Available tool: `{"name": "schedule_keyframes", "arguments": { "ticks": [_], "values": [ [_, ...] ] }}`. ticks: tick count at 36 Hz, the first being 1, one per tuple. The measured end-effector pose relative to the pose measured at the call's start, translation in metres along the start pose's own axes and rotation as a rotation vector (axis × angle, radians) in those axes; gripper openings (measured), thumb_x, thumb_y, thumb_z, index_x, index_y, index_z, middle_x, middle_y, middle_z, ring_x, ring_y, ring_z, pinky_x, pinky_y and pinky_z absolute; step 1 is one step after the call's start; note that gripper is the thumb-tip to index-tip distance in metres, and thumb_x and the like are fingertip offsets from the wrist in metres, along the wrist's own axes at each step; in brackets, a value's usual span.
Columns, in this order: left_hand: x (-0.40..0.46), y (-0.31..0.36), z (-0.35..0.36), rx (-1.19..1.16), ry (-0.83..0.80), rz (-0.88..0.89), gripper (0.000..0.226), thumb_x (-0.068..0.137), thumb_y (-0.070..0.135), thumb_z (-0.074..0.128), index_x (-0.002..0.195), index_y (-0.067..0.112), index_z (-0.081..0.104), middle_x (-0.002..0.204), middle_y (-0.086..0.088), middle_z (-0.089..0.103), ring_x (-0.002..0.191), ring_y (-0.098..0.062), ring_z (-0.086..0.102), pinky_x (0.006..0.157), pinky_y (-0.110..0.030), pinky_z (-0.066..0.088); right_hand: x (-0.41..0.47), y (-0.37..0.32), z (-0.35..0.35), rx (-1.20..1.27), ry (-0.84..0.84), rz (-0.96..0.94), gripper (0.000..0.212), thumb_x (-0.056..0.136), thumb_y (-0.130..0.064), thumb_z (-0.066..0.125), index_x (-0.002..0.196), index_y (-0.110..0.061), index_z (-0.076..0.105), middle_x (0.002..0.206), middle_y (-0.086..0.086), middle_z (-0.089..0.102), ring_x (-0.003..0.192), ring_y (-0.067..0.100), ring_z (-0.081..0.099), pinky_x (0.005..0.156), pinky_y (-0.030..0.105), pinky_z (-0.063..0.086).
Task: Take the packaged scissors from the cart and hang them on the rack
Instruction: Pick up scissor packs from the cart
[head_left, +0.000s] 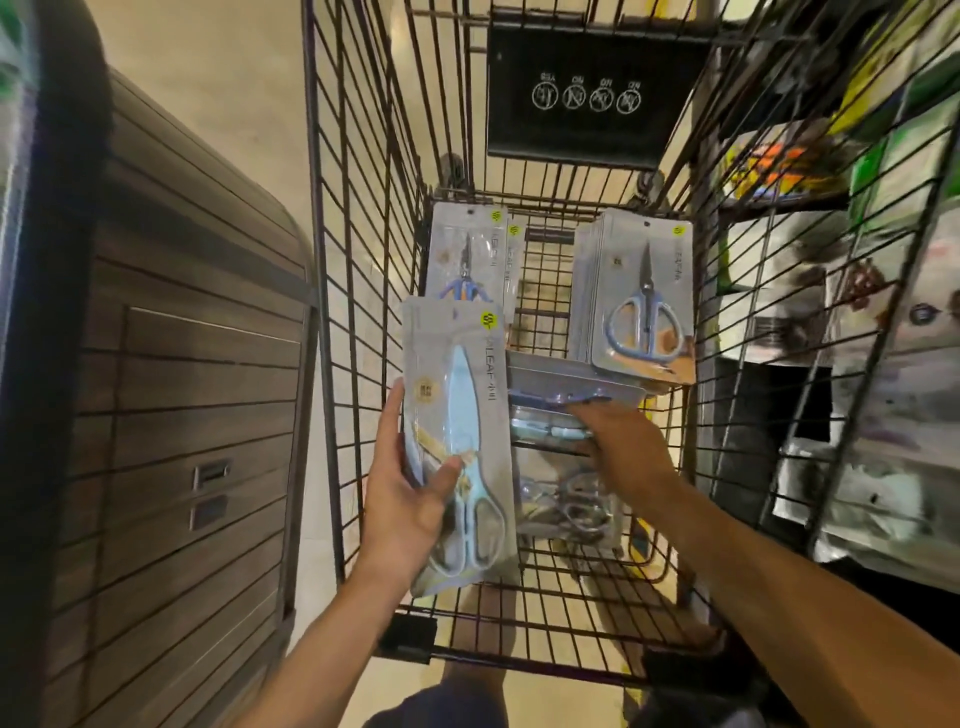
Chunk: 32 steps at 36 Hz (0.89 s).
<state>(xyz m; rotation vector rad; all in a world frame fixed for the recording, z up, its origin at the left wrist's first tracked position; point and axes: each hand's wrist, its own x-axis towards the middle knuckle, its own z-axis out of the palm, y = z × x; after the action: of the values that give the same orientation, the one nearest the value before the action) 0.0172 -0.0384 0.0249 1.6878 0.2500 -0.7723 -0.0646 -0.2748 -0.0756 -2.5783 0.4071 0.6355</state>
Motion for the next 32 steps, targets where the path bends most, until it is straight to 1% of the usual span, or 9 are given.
{"name": "schedule_keyframes", "arguments": {
  "ticks": [4, 8, 12, 14, 17, 22, 27, 30, 32],
  "values": [
    [-0.009, 0.017, -0.001, 0.005, 0.011, -0.03, 0.094, 0.091, -0.011, 0.068, 0.159, 0.04, 0.029, 0.15, -0.002, 0.057, 0.134, -0.025, 0.06, 0.102, -0.054, 0.057, -0.02, -0.005, -0.022, 0.151, 0.001, 0.002, 0.057, 0.092, -0.026, 0.073, 0.145, -0.024, 0.053, 0.135, 0.004, 0.063, 0.124, 0.025, 0.055, 0.094, 0.036, 0.049],
    [-0.024, 0.049, -0.006, 0.033, 0.013, 0.009, 0.094, 0.092, -0.004, 0.07, 0.155, 0.052, 0.029, 0.152, 0.004, 0.054, 0.132, -0.022, 0.061, 0.089, -0.036, 0.063, -0.052, -0.013, -0.056, 0.367, 0.075, 0.096, 0.06, 0.098, -0.023, 0.064, 0.154, -0.029, 0.041, 0.134, 0.008, 0.06, 0.113, 0.025, 0.059, 0.086, 0.037, 0.053],
    [-0.041, 0.086, -0.012, 0.047, 0.01, 0.108, 0.09, 0.091, 0.002, 0.074, 0.151, 0.055, 0.031, 0.156, 0.011, 0.049, 0.14, -0.016, 0.054, 0.104, -0.041, 0.056, -0.085, -0.029, -0.107, 0.734, 0.099, 0.143, 0.068, 0.097, -0.021, 0.07, 0.155, -0.031, 0.037, 0.138, -0.004, 0.057, 0.12, 0.018, 0.061, 0.098, 0.036, 0.055],
    [-0.051, 0.109, -0.015, 0.076, 0.006, 0.168, 0.091, 0.09, 0.009, 0.077, 0.148, 0.062, 0.032, 0.158, 0.022, 0.045, 0.144, -0.009, 0.048, 0.111, -0.037, 0.051, -0.105, -0.038, -0.132, 0.883, 0.144, 0.149, 0.067, 0.094, -0.012, 0.072, 0.15, -0.029, 0.04, 0.141, -0.019, 0.048, 0.129, 0.009, 0.053, 0.108, 0.022, 0.047],
    [-0.067, 0.142, -0.021, 0.065, -0.009, 0.194, 0.09, 0.083, 0.021, 0.083, 0.148, 0.062, 0.036, 0.154, 0.017, 0.052, 0.138, -0.009, 0.055, 0.106, -0.034, 0.055, -0.139, -0.053, -0.167, 1.008, 0.222, 0.207, 0.069, 0.093, -0.01, 0.073, 0.147, -0.034, 0.039, 0.137, -0.03, 0.04, 0.116, -0.022, 0.047, 0.095, 0.0, 0.041],
    [-0.102, 0.187, -0.031, 0.027, -0.03, 0.217, 0.093, 0.086, 0.015, 0.083, 0.155, 0.052, 0.032, 0.156, 0.007, 0.051, 0.137, -0.018, 0.057, 0.11, -0.046, 0.052, -0.196, -0.076, -0.218, 1.191, 0.385, 0.216, 0.076, 0.089, 0.004, 0.073, 0.146, -0.033, 0.039, 0.127, -0.034, 0.045, 0.099, -0.029, 0.055, 0.077, -0.001, 0.047],
    [-0.138, 0.222, -0.036, -0.042, -0.092, 0.287, 0.089, 0.088, 0.012, 0.08, 0.152, 0.056, 0.037, 0.155, 0.007, 0.053, 0.135, -0.019, 0.058, 0.109, -0.047, 0.051, -0.251, -0.089, -0.246, 1.269, 0.498, 0.066, 0.082, 0.082, 0.011, 0.074, 0.148, -0.024, 0.041, 0.142, -0.006, 0.06, 0.11, -0.001, 0.069, 0.084, 0.018, 0.058],
    [-0.156, 0.233, -0.039, -0.06, -0.132, 0.334, 0.09, 0.086, 0.011, 0.082, 0.152, 0.054, 0.038, 0.152, -0.003, 0.056, 0.133, -0.024, 0.06, 0.107, -0.053, 0.053, -0.28, -0.092, -0.251, 1.408, 0.515, -0.015, 0.101, 0.064, -0.03, 0.096, 0.149, -0.028, 0.043, 0.141, 0.005, 0.064, 0.117, 0.018, 0.069, 0.09, 0.036, 0.061],
    [-0.17, 0.238, -0.036, -0.067, -0.157, 0.36, 0.09, 0.086, 0.011, 0.083, 0.149, 0.058, 0.04, 0.154, -0.001, 0.053, 0.135, -0.025, 0.058, 0.101, -0.048, 0.058, -0.295, -0.094, -0.25, 1.404, 0.566, -0.018, 0.094, 0.066, -0.028, 0.094, 0.146, -0.039, 0.047, 0.136, 0.004, 0.067, 0.118, 0.023, 0.07, 0.087, 0.039, 0.062]
  ]
}}
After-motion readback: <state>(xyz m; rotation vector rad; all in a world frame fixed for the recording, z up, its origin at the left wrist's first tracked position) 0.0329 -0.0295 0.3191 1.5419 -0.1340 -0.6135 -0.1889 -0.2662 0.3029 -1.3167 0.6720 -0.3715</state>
